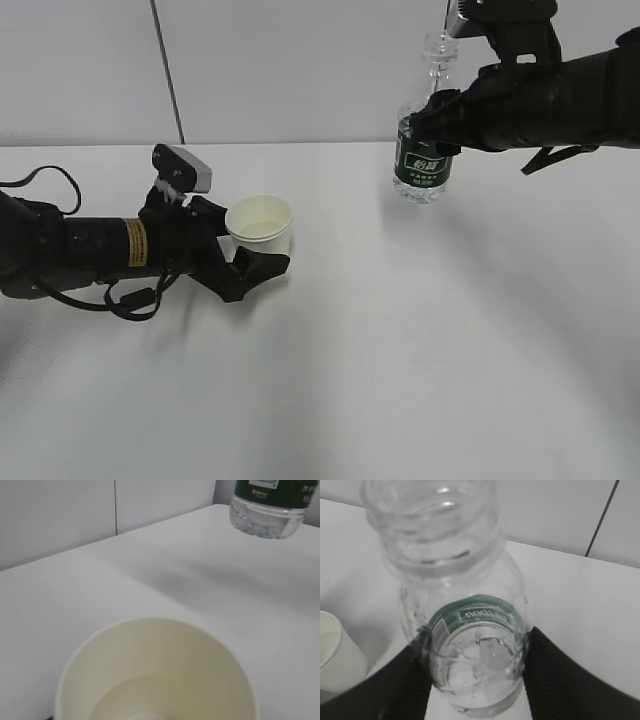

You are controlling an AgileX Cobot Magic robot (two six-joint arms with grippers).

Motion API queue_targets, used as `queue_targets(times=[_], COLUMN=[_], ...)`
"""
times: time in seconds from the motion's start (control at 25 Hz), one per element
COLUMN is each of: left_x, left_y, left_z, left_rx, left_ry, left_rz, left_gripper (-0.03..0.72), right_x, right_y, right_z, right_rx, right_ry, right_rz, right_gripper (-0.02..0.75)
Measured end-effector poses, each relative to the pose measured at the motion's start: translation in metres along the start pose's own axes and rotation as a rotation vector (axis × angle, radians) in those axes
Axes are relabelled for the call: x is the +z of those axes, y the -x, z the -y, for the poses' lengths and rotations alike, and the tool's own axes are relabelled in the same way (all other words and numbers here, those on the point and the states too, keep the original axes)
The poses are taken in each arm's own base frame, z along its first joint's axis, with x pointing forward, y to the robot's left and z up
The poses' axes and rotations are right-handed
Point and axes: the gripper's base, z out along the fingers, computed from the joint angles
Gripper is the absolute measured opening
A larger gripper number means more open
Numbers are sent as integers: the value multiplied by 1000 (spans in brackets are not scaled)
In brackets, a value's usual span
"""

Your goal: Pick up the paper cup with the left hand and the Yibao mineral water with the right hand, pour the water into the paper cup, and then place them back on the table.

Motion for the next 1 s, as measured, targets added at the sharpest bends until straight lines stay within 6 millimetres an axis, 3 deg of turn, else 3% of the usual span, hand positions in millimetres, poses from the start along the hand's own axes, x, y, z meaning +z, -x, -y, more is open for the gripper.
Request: queue_targets(times=[0.32,0.6,0.8,1.0], left_x=[-18,-53,-78,-97], left_y=[11,18,33,42], left_z=[9,25,23,28], left_rx=[16,34,37,-73], left_ry=[-34,35,148,157], left_rz=[-98,-178,-291,-363], left_gripper=[588,584,578,564], right_x=[0,0,0,0], right_y=[0,0,0,0], right_z=[0,0,0,0], right_rx=[0,-2,-2,-2], right_ry=[0,0,0,0], right_rz=[0,0,0,0], right_gripper=[424,424,424,424])
